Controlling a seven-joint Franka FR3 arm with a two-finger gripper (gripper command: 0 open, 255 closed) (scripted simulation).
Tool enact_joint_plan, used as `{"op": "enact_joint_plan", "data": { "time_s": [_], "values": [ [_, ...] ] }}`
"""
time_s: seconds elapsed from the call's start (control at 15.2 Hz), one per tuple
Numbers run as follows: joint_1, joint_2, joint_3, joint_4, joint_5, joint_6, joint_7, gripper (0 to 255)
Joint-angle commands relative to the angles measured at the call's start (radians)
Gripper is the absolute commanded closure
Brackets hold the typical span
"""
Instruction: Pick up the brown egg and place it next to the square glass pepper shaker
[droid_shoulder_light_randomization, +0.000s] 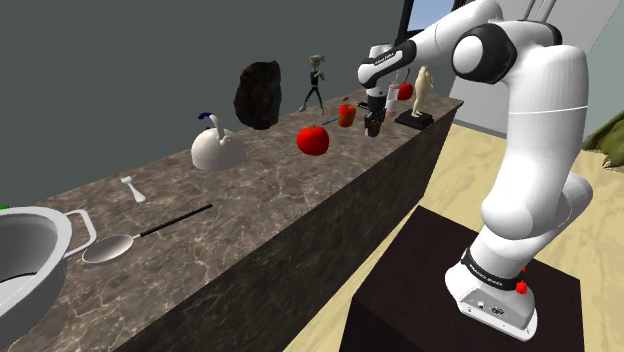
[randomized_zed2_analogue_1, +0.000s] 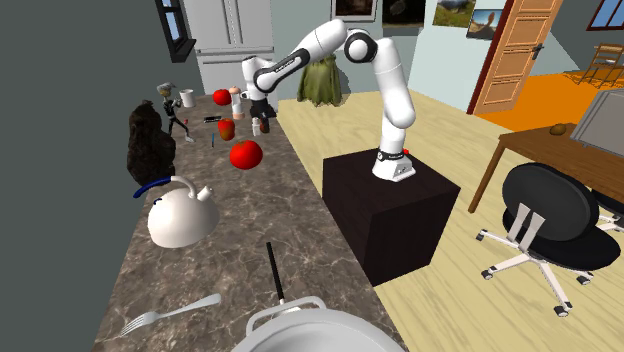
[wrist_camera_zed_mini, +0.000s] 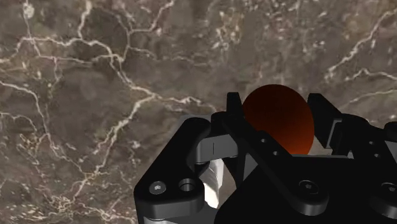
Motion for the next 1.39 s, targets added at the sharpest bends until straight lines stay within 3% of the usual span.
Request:
{"op": "enact_joint_plan", "data": {
  "time_s": [0.0,0.59,0.66,0.99,1.32],
  "values": [
    [-0.001,0.008,0.0,-0.015,0.001,0.024,0.0,255],
    [-0.001,0.015,0.001,-0.02,0.001,0.035,0.0,255],
    [-0.001,0.015,0.001,-0.02,0.001,0.035,0.0,0],
    [-0.001,0.015,0.001,-0.02,0.001,0.035,0.0,0],
    [0.003,-0.019,0.0,0.061,-0.001,-0.079,0.002,0]
  ]
}}
